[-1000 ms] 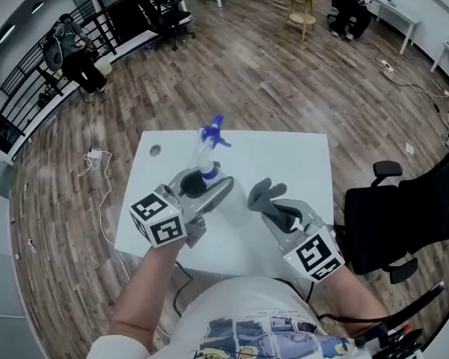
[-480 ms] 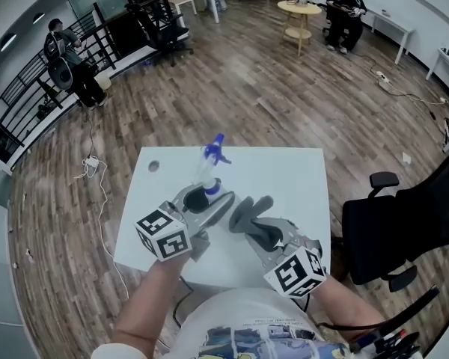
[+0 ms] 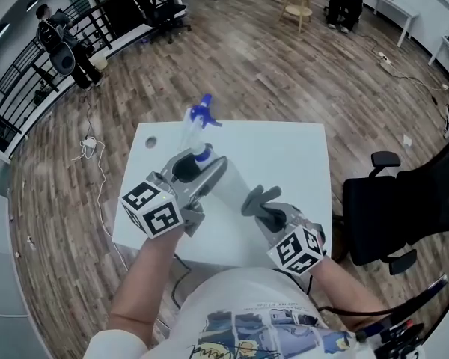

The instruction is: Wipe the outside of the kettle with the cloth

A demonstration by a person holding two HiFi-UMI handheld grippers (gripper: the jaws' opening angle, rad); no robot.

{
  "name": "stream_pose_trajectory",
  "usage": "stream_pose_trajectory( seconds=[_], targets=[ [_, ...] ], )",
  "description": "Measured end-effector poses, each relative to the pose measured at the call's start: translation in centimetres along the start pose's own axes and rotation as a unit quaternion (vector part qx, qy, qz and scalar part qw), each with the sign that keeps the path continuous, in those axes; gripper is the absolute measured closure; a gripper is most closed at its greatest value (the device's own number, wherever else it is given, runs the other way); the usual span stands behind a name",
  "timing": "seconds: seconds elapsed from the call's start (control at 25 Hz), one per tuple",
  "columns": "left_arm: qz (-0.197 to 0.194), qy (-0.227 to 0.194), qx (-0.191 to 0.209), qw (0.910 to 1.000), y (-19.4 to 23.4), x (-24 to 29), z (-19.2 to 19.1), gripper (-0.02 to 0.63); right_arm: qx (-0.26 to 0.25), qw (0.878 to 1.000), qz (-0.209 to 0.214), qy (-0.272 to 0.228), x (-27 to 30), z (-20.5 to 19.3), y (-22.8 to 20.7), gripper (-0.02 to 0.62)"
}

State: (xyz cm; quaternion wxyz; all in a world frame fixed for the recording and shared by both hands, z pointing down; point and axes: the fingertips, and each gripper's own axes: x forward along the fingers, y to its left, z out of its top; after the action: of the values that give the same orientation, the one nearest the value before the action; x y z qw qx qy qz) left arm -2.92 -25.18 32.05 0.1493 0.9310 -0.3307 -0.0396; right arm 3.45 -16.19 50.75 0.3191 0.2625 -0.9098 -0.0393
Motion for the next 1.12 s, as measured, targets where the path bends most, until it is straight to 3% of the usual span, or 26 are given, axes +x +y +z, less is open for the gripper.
stream_pose_trajectory(
  seconds=[0.2,0.48,0.64,0.8,1.12],
  targets=[
    [0.003,-0.001,-0.002,1.0000,0.0,0.1,0.0,0.396,0.002,1.000,-0.015,-0.021,-1.6,1.3,-0.5,0.518],
    [0.017,0.010,0.005,0.9998,0.2,-0.1,-0.8,0.396,-0.050,0.993,-0.052,-0.094,-5.3,9.8,-1.0,0.518],
    [0.023,0.017,0.005,0.9996,0.1,0.3,-1.1,0.395,-0.073,0.990,-0.058,-0.110,-5.5,13.5,-0.7,0.518],
    [0.028,0.016,0.006,0.9994,0.0,0.3,-1.1,0.396,-0.065,0.993,-0.043,-0.084,-3.5,12.1,0.3,0.517],
    [0.038,-0.004,0.003,0.9993,0.0,-0.1,-0.5,0.396,-0.063,0.998,-0.014,-0.011,-0.2,4.1,2.2,0.517]
  ],
)
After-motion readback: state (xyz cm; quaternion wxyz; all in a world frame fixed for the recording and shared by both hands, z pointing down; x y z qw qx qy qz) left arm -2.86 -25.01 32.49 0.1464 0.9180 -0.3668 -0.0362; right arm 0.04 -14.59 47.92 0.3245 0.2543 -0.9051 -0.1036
